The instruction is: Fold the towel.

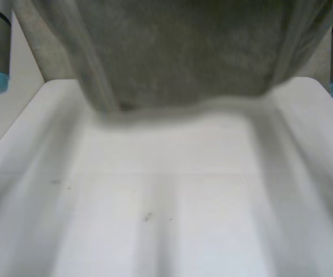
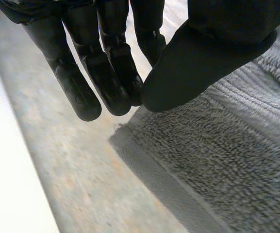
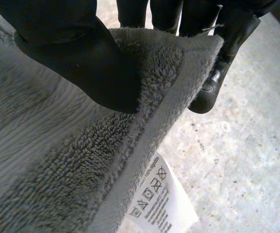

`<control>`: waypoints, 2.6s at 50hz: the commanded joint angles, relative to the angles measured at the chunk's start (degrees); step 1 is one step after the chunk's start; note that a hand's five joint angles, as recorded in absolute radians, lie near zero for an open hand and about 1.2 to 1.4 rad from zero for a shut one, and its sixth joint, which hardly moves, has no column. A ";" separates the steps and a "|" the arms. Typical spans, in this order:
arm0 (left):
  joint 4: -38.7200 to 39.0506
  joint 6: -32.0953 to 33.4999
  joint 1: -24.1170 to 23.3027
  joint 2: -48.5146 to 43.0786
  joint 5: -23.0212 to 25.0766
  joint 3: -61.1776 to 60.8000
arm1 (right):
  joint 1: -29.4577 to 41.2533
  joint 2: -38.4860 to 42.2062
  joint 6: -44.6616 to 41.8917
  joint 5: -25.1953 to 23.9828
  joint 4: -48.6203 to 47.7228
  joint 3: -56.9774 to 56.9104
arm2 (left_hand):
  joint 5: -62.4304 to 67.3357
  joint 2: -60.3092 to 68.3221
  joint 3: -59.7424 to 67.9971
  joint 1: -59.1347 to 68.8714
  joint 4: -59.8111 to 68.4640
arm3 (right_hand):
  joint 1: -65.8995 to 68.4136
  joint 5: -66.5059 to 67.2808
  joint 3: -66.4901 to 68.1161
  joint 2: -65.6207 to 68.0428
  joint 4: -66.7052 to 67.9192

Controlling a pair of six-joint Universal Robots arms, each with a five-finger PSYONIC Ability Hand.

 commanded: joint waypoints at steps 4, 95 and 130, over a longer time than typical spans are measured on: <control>-1.59 -2.31 0.48 1.80 -1.30 -12.11 | -0.15 1.02 0.38 -4.92 14.36 6.18 | 10.57 10.19 10.27 11.40 10.20 | 12.71 10.01 2.54 4.00 2.19; -11.02 13.69 13.40 27.84 14.70 -62.04 | -13.43 -7.79 -6.93 -18.57 42.09 28.54 | 10.57 10.19 10.27 11.40 10.20 | 12.71 10.01 2.54 4.00 2.19; 12.56 2.45 1.36 -0.50 -0.07 -10.85 | -2.61 3.14 -0.68 -3.62 -13.74 8.13 | 10.57 10.19 10.27 11.40 10.20 | 12.71 10.01 2.54 4.00 2.19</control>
